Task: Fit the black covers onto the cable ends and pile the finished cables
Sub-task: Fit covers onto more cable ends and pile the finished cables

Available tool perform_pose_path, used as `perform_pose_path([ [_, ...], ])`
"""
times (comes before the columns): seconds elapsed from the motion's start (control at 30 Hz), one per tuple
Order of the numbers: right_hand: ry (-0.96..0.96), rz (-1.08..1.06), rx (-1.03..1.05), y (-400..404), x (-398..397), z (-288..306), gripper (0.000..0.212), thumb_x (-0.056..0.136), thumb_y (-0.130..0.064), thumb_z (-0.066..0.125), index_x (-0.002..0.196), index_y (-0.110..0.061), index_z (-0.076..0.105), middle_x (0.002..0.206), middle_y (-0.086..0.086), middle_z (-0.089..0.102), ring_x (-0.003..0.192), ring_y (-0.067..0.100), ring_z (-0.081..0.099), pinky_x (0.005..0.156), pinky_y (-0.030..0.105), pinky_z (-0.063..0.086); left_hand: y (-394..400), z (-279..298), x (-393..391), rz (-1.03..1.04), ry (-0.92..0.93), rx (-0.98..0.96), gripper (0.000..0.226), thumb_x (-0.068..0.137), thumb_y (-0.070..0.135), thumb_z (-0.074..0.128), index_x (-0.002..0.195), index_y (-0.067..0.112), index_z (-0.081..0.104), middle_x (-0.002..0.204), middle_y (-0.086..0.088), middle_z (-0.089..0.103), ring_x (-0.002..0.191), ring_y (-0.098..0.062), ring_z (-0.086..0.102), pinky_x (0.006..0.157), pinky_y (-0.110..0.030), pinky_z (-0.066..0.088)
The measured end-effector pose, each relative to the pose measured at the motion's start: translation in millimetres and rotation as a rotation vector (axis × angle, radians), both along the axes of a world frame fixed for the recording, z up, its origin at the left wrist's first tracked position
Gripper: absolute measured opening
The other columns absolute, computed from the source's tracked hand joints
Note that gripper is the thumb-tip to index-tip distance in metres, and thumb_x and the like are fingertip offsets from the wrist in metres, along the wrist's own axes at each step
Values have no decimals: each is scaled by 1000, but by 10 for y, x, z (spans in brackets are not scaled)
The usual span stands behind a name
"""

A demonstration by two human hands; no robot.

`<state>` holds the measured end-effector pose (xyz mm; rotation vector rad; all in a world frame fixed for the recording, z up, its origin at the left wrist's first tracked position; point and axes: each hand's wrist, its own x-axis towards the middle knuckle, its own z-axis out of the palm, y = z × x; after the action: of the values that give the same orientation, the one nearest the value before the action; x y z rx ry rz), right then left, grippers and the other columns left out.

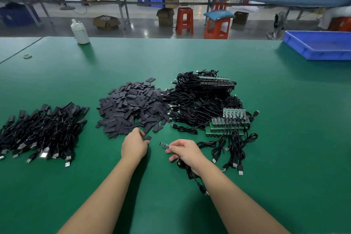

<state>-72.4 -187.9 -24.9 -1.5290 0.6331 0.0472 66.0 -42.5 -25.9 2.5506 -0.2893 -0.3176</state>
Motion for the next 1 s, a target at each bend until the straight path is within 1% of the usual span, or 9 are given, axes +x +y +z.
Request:
perform_pose_path([
  [0.1,2,-1,1,7,-17,14,10,93,-15,66,102,-12,69,88,-2,78,61,7,66,50,16,47,39,70,66,-48,140,35,21,83,22,77,92,17,59,94,-2,64,87,-21,61,80,-34,51],
  [0.2,6,-10,7,16,-24,12,12,91,-11,66,103,-12,70,86,1,78,59,6,62,50,16,46,104,141,-6,-121,137,40,14,85,25,75,81,17,63,83,-2,66,77,-18,60,72,-31,50],
  [0.3,-2,-13,17,25,-18,2,11,91,-10,67,101,-12,71,85,1,78,58,5,61,49,17,45,193,200,-192,-198,37,-150,13,89,25,71,80,20,61,75,1,67,67,-16,58,58,-26,43],
  [0.4,-11,-4,5,13,-29,-13,10,92,-11,67,100,-13,70,86,0,78,58,4,62,48,16,44,289,210,-355,-256,187,-439,6,96,12,60,92,17,60,76,-2,72,51,-15,59,45,-24,46],
  [0.47,-9,14,2,7,-29,-24,9,93,-13,67,101,-14,70,88,-2,78,62,6,65,51,18,46,339,164,-409,-277,185,-455,20,99,9,54,102,25,65,76,-1,70,48,-13,53,46,-22,43],
  [0.57,-13,27,22,11,-31,-27,7,94,-15,67,101,-16,69,90,-2,78,65,9,69,52,18,46,373,76,-461,-342,65,-284,30,100,18,53,127,27,64,97,7,71,78,-7,61,72,-16,44],
  [0.67,-26,26,59,18,-32,-24,7,94,-13,67,101,-14,68,88,0,79,63,9,69,47,18,45,360,56,-460,-429,-16,-177,34,97,26,60,131,21,62,121,6,66,112,-10,58,92,-20,39],
  [0.8,-28,16,82,3,-38,-32,7,95,-12,66,102,-12,68,88,1,78,61,9,68,46,19,45,332,53,-448,-619,-127,92,32,96,34,59,126,22,59,99,2,57,96,-21,60,82,-33,47],
  [1.0,-27,16,89,-26,-32,-79,8,95,-13,66,103,-13,69,91,3,78,62,10,67,47,19,44,304,142,-330,-705,-231,396,33,102,37,46,126,16,54,107,-3,53,96,-27,60,81,-36,48],
])
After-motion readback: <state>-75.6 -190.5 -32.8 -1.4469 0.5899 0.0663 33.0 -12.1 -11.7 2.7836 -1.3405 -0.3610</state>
